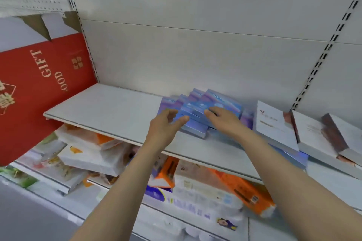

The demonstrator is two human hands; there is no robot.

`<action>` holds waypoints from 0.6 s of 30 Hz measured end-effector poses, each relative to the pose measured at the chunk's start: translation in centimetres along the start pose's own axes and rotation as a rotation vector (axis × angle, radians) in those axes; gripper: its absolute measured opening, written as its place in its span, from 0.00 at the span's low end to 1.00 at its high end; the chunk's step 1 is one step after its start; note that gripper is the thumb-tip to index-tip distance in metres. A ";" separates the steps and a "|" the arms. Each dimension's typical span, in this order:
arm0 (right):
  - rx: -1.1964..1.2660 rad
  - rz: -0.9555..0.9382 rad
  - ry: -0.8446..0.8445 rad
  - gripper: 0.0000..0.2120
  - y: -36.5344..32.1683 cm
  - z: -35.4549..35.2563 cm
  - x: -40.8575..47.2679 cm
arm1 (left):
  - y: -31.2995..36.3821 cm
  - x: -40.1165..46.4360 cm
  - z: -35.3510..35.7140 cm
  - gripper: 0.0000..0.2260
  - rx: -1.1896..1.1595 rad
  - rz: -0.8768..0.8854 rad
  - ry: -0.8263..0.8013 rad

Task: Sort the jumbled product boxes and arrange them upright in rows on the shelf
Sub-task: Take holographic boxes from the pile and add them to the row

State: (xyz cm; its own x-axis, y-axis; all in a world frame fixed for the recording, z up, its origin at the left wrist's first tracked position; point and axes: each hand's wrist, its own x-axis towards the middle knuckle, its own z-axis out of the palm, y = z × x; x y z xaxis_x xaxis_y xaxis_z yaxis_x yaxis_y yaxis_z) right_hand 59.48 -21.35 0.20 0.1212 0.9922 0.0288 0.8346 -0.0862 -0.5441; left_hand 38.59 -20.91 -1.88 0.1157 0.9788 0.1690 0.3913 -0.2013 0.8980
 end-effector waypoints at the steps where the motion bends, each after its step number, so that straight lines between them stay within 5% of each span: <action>1: -0.049 -0.014 0.032 0.22 -0.4 0.8 0.1 | -0.7 1.1 -0.7 0.23 0.000 -0.001 -0.009; 8: 0.145 -0.289 0.052 0.19 -2.9 5.5 -2.4 | -3.6 5.7 -2.3 0.21 -0.033 -0.058 -0.088; 12: 0.402 0.041 0.417 0.32 -3.1 6.0 -2.2 | -4.9 5.1 -2.9 0.21 -0.157 -0.026 -0.039; 18: 1.124 0.262 0.518 0.18 -1.4 2.2 -2.5 | -2.7 5.2 -1.6 0.19 -0.281 0.083 -0.176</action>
State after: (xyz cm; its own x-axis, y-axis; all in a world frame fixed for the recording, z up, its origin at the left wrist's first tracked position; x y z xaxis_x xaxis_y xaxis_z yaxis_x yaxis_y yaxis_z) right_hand 56.82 -23.55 -1.00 0.6215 0.7834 -0.0018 -0.1317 0.1022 -0.9860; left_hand 36.72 -15.26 -2.77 0.3019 0.9331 0.1953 0.1104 -0.2377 0.9650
